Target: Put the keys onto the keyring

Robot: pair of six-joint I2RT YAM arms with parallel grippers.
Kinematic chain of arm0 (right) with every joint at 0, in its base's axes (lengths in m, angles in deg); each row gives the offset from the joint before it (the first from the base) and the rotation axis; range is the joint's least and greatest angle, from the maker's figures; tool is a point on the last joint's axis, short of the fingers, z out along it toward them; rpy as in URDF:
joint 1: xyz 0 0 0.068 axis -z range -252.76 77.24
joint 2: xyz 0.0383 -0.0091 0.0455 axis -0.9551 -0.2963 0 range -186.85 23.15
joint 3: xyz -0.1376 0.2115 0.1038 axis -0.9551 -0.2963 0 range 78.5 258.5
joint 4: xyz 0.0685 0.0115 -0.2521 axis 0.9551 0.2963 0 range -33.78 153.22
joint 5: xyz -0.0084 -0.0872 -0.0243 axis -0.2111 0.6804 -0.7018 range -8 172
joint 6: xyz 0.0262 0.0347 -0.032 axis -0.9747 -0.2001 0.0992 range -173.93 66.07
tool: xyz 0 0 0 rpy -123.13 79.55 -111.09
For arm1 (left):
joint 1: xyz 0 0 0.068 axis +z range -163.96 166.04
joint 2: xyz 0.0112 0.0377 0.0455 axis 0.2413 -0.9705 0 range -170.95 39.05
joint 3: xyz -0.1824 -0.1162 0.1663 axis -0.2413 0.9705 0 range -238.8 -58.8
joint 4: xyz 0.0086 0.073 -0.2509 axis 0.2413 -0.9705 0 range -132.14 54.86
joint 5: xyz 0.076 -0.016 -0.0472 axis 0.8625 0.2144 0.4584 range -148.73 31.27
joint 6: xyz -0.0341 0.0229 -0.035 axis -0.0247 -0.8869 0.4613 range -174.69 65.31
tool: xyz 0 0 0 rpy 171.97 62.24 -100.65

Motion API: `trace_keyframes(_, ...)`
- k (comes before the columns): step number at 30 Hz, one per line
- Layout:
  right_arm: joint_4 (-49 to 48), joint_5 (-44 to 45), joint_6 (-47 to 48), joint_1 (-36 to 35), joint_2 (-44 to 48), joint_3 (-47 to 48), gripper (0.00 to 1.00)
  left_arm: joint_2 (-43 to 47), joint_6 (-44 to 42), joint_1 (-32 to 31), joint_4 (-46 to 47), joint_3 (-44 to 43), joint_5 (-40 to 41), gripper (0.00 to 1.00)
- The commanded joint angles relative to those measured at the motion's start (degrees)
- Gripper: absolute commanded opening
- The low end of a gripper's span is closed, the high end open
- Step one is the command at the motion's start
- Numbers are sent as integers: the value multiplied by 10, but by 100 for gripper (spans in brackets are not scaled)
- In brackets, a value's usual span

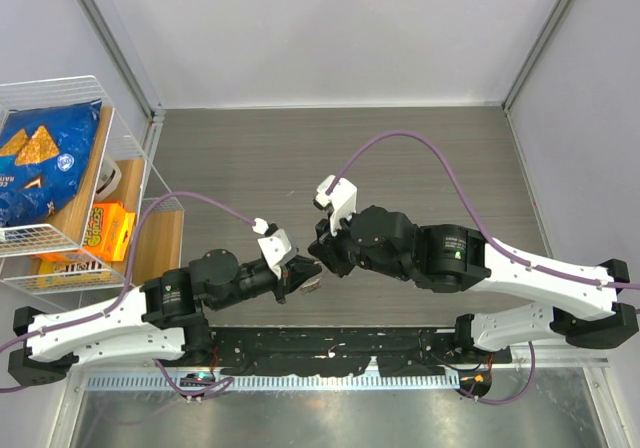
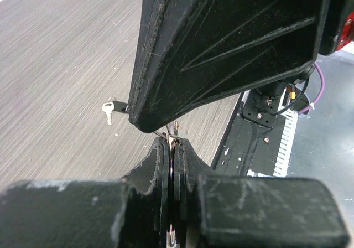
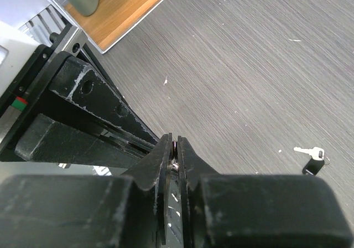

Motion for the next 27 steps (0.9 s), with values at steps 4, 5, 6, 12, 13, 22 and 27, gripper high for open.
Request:
trace_keyframes(4,-26,4,0,2,15,11,15,0,-4,0,17,-27,-4,0)
trace_keyframes(5,-26,4,0,2,15,10,15,-1,-3,1,18,-26,-4,0)
trace_keyframes(6,-27,3,0,2,15,8,14,-3,-3,0,17,-26,-4,0)
trace_keyframes(12,-37,6,2,1,20,-1,6,-5,0,1,21,-22,-12,0)
trace_keyframes(13,-41,6,2,1,23,-3,6,-5,1,1,21,-20,-9,2)
trace_keyframes(22,-81,53,-18,-21,41,-32,6,16,1,0,45,-15,39,49)
trace_keyframes(27,-90,125,-31,-51,37,-29,5,13,-3,0,69,-14,61,55)
